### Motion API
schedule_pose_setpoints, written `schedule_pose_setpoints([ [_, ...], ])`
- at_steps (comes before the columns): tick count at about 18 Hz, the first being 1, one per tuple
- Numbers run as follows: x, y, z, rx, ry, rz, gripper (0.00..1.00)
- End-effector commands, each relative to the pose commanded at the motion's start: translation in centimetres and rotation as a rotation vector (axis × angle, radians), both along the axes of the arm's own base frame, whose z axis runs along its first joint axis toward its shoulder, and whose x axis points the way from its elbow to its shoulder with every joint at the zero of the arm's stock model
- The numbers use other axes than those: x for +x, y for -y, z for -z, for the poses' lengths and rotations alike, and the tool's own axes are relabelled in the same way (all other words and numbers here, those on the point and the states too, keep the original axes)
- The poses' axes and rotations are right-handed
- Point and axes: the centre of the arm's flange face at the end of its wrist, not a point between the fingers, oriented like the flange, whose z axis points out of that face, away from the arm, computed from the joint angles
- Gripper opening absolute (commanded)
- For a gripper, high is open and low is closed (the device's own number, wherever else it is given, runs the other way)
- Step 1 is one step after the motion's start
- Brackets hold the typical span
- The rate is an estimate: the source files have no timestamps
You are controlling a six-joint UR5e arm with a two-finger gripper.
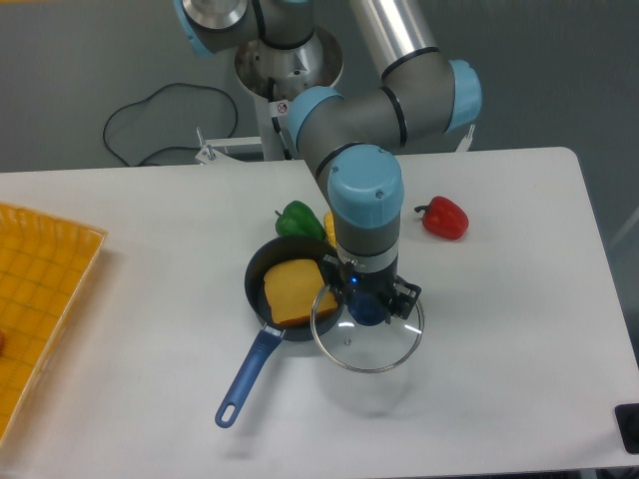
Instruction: Close the pot lid
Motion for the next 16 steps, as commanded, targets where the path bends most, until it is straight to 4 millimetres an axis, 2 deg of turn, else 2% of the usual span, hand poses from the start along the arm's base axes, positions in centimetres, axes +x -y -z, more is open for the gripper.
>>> schedule_pose_setpoints([
  [16, 0.27, 0.1, -0.78, 0.005, -0.004, -0.008, 0.56],
])
